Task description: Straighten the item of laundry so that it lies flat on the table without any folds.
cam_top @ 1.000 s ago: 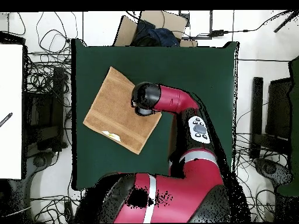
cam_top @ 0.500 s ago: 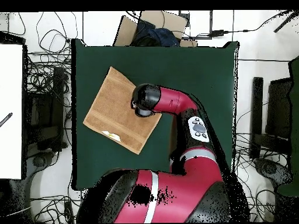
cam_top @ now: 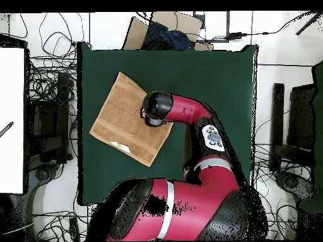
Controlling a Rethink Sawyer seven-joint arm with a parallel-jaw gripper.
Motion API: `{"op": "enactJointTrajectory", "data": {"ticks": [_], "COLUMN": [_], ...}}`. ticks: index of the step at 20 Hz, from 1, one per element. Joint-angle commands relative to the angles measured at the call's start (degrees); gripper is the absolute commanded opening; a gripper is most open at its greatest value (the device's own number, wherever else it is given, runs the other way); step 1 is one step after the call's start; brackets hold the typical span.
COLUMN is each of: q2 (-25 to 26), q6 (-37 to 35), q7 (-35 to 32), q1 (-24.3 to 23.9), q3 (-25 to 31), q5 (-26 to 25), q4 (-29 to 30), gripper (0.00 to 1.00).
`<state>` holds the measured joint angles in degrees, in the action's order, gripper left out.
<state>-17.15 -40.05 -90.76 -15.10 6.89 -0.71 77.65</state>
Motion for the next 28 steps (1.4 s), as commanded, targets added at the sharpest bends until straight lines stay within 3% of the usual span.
{"op": "enactJointTrajectory", "data": {"ticks": [1,3,6,28], "q2": [4.84,4.60,2.52,3.07], "q6": [0.27,-3.20,-5.70,-3.93], "q7": [2.51,3.82,3.38,1.77], "q1": [-0.49,0.36,0.54,-0.33], "q3": [5.02,4.22,3.75,4.74], "q5": [-3.38,-4.25,-4.11,-2.89], "q4": [-4.28,-7.11,-6.18,-4.25], "gripper": [1.00,1.00,1.00,1.00]}}
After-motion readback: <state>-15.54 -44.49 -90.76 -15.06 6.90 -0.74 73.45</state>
